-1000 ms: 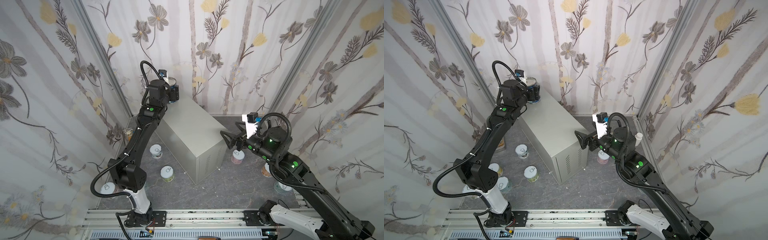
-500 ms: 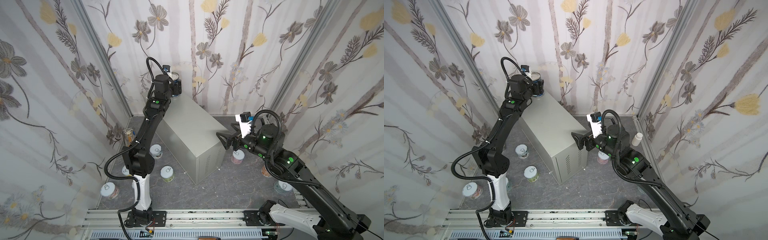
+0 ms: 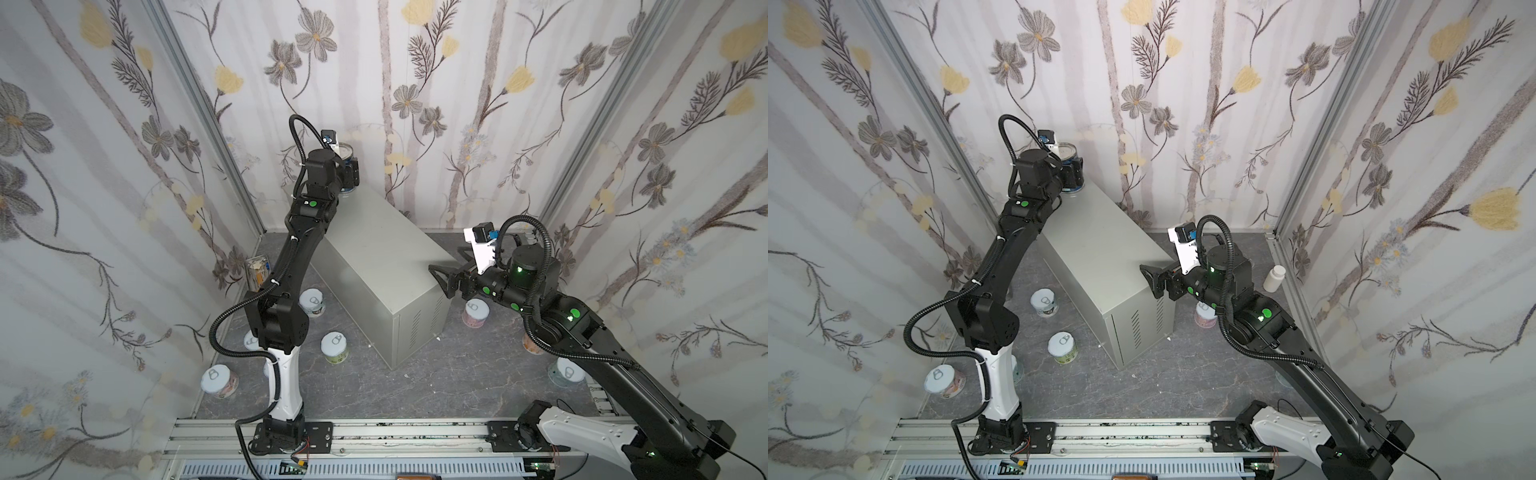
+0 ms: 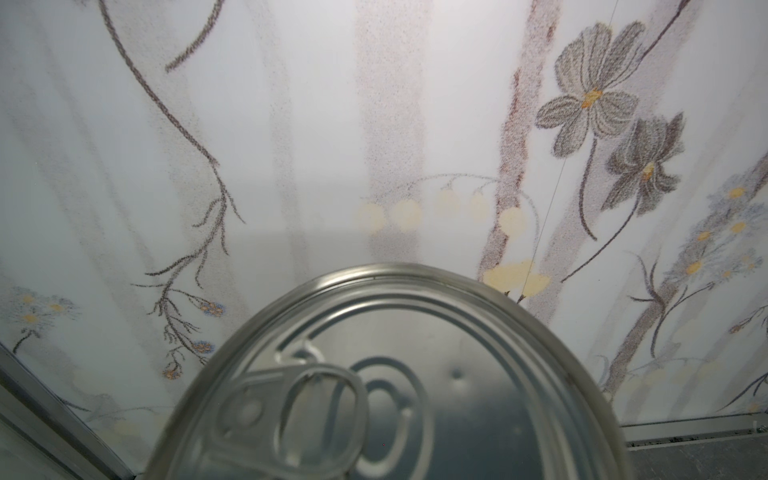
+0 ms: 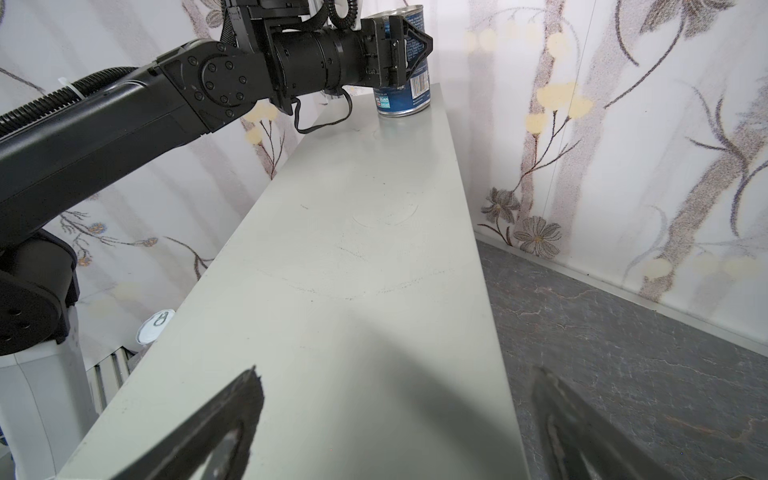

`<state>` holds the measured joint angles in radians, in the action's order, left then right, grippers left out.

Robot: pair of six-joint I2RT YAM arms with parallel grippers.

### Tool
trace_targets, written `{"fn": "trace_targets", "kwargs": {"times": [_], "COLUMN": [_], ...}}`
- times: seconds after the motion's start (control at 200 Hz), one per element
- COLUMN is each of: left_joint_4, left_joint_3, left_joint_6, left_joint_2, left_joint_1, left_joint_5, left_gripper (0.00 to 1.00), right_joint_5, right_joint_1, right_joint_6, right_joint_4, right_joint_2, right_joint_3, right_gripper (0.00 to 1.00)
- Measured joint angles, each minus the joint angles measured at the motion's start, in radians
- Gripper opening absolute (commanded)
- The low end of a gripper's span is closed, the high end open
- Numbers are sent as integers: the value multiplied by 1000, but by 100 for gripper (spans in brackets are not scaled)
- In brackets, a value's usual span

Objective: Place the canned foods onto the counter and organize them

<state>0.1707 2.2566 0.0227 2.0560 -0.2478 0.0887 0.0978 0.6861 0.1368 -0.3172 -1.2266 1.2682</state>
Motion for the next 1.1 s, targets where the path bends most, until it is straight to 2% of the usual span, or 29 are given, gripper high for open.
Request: {"fn": "trace_targets", "kwargs": {"times": [0.155,0.285,0.724,0.949,1.099], "left_joint_4": [-18,-34,-62,-63,-68], "left_joint_3": [-16,-20,-27,-66,-167], "left_joint_6": [2,-2,8,11,10], "left_joint_2": [-4,-8,-111,-254,-402], "left_joint_1": [-3,-10,-36,-59,-85], "left_joint_5": [0,-2,31,50,65], "left_gripper": [93,100,100,100,100], "right_joint_5": [0,-10,-138,-243,-288], "right_joint_1": [6,8,-1,-51,-79], "right_joint_6": [0,0,20,78,117], "right_joint_4": [0,-8,-58,-99,-127], "right_joint_2": [-2,10,100,179,232], "right_joint_3": [7,17,62,55,24], "right_gripper": [100,100,100,100,100]}}
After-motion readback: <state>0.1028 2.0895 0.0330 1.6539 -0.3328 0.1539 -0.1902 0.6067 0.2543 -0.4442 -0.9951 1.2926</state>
